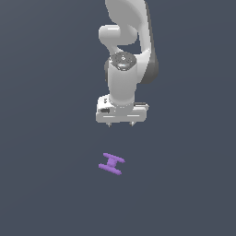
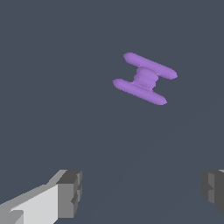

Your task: Pick up the object and move it to a goal position.

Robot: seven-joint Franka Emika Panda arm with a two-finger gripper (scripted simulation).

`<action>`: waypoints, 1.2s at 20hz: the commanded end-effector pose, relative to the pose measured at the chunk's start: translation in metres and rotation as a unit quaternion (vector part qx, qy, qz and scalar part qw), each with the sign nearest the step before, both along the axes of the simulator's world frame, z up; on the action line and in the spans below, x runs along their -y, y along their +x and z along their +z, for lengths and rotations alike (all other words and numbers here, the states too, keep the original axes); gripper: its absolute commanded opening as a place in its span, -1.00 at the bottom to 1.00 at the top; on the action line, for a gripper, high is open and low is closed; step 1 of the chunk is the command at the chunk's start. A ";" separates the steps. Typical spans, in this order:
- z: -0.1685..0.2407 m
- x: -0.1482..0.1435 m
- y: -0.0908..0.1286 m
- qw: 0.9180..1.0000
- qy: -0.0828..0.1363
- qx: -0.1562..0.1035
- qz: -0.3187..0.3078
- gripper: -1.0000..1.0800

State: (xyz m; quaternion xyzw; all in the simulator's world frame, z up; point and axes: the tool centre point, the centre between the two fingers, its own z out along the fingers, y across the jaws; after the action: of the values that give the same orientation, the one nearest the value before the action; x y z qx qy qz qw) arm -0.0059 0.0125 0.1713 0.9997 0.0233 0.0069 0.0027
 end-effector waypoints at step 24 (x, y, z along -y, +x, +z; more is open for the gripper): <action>0.003 -0.011 0.015 0.998 -0.015 0.009 0.061 0.92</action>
State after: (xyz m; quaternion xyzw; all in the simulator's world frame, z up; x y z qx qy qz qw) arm 0.0071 0.0244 0.1757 0.9968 0.0756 0.0167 0.0172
